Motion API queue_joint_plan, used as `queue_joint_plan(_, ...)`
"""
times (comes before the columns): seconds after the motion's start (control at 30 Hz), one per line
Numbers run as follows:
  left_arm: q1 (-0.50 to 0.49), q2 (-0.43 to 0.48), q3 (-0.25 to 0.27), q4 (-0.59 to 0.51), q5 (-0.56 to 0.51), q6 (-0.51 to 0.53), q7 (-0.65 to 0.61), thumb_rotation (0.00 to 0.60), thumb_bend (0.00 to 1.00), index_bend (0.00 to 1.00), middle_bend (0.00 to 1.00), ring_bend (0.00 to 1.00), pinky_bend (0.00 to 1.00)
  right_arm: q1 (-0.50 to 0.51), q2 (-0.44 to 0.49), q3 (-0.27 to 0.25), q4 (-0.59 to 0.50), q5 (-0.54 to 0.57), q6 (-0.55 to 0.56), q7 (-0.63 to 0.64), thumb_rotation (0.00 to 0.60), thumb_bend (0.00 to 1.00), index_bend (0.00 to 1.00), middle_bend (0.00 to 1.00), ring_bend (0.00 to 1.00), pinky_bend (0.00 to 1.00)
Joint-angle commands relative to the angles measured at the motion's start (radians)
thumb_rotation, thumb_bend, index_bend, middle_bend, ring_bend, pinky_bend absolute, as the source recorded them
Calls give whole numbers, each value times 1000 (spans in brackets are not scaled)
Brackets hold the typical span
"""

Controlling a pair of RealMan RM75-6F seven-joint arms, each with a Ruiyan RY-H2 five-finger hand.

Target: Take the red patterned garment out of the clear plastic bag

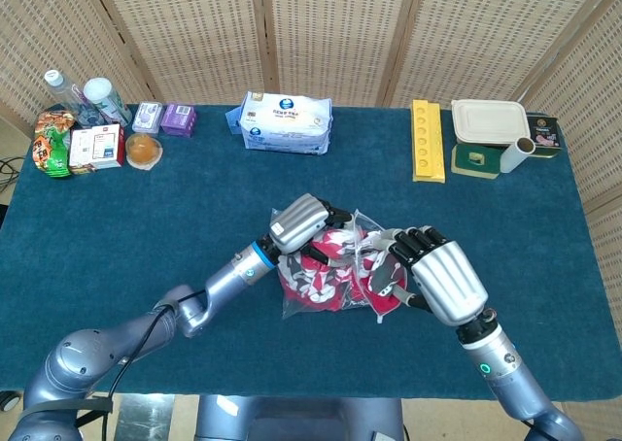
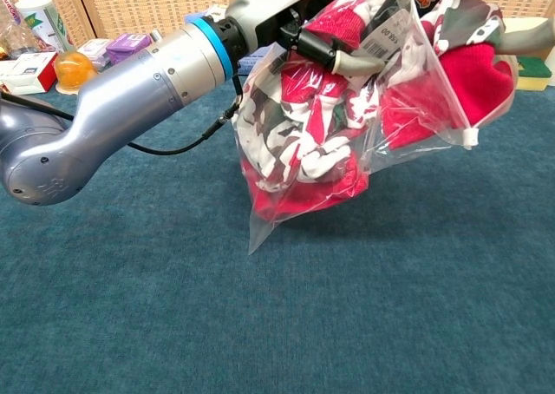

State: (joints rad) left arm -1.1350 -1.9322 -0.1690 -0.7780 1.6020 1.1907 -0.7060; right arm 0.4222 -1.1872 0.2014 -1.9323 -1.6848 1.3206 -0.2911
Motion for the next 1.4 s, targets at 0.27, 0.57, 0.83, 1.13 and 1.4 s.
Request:
queue_joint_plan(0.27,-3,-7,-5,10,-3,13,-20,600,292,913,796,748,660,11,-5,-5,9,68,-35,-7,600,310,325,327,381,404)
queue_joint_plan(0.57,-3,-7,-6,10,-9,11,-24,600,293,912,796,748,656,17,-3,-16,11,81,-40,7,600,348,378,290,381,404)
queue_joint_plan(0.83,-9,-7,-5,1,-7,9,-23,600,295,912,796,748,654,35,-1,-15,5,90,-57,-11,600,430,431,262,401,405)
queue_joint_plan(1.13,-11,-1,-4,-15,-8,4,-18,600,314,912,796,748,651,50,0,-11,-8,126,-76,-44,600,522,431,252,426,410)
queue_joint_plan(1.4,-11,18,6,-39,0,0,-16,600,321,912,796,748,642,63,-17,-8,-1,147,-82,-71,600,547,550,277,459,453)
